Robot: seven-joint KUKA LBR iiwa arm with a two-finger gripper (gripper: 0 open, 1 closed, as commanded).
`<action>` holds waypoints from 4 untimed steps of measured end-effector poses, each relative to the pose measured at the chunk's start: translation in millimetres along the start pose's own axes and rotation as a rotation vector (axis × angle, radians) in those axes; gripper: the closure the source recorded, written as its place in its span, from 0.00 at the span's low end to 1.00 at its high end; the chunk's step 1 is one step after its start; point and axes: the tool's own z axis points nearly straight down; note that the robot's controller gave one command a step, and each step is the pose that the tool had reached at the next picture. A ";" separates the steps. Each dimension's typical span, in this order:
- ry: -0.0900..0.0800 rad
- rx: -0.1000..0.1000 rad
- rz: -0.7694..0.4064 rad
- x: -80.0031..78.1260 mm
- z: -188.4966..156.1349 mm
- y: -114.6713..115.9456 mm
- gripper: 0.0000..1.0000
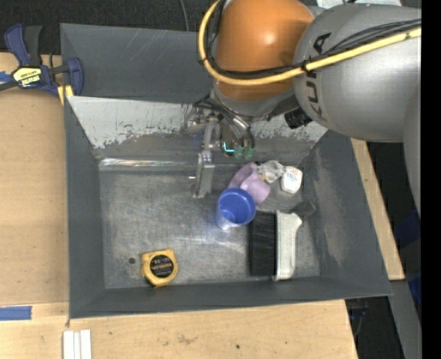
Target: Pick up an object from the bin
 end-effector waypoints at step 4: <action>-0.011 0.000 -0.222 -5.2 82.4 -117.5 0.00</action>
Offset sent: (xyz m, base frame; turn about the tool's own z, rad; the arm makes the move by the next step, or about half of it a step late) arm -0.0073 -0.1115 -0.1576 0.0486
